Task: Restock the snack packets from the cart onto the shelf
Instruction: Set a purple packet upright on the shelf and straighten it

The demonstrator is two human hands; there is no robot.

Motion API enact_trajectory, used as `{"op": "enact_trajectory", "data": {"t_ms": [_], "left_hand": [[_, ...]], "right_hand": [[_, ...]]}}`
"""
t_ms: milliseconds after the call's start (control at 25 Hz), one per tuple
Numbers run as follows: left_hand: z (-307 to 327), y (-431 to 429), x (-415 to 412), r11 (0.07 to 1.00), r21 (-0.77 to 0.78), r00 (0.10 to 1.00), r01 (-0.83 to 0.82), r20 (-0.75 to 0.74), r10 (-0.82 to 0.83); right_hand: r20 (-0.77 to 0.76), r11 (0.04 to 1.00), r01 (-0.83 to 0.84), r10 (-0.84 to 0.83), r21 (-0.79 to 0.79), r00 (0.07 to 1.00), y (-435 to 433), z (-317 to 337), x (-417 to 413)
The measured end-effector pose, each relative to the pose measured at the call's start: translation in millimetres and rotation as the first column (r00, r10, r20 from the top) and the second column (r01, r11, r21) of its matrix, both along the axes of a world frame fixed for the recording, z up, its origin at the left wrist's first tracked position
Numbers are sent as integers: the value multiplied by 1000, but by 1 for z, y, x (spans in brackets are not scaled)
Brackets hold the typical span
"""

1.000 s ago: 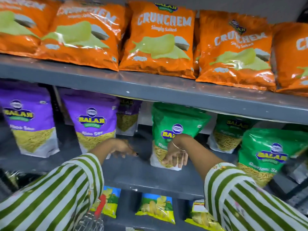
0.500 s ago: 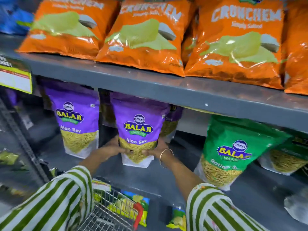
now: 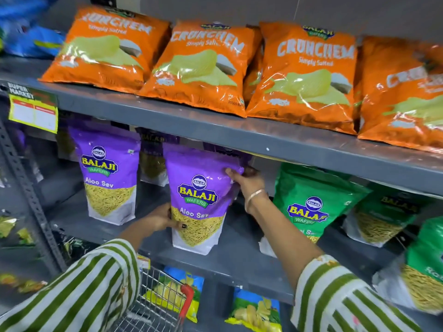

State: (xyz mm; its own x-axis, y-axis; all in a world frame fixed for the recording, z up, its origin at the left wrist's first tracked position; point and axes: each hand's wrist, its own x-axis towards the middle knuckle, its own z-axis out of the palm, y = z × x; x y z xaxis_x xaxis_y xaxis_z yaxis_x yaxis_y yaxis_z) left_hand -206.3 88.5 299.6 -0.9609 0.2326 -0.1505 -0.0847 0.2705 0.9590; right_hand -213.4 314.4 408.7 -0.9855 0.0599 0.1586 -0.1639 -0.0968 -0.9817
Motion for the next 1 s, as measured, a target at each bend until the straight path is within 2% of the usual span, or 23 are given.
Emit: {"op": "enact_trajectory", "data": {"t_ms": [80, 160, 320, 400, 560, 720, 800, 840, 880, 920, 960, 1000], "left_hand": [[6, 3, 7, 1000, -25, 1000, -13, 7, 14], [14, 10, 13, 997, -67, 999, -30, 19, 31], [17, 16, 11, 988, -152, 995, -33, 92, 48], [16, 17, 9, 992, -123, 991, -33, 124, 48], [13, 16, 6, 991, -122, 988, -50, 141, 68], [8, 13, 5, 986, -143, 988, -81, 122, 98], [9, 8, 5, 971, -239, 981, -16, 182, 61], [10, 4, 2, 931, -357, 962, 78, 272, 24], [17, 2, 3, 833, -506, 916, 225, 402, -3], [26, 3, 6, 698, -585, 833, 413, 553, -28], [35, 15, 9, 598, -551, 722, 582, 689, -67], [39, 30, 11, 557, -468, 625, 686, 771, -122]], "right_hand": [[-13, 1000, -3, 3, -6, 1000, 0, 12, 2], [-3, 997, -59, 59, 41, 998, 1, -3, 9], [206, 932, -280, 234, 232, 950, 3, -61, 19], [291, 929, -288, 216, 232, 932, -2, -87, 21], [312, 948, -188, 103, 257, 944, -9, -108, 20], [338, 929, -243, 142, 278, 930, -10, -104, 21], [380, 904, -265, 127, 336, 916, -1, -102, 26], [430, 857, -285, 84, 430, 899, 11, -105, 29], [513, 781, -345, 37, 520, 857, 28, -108, 31], [650, 687, -478, 11, 547, 760, 47, -105, 39], [785, 600, -627, -3, 497, 620, 75, -102, 47], [884, 553, -722, -60, 416, 463, 106, -99, 55]]}}
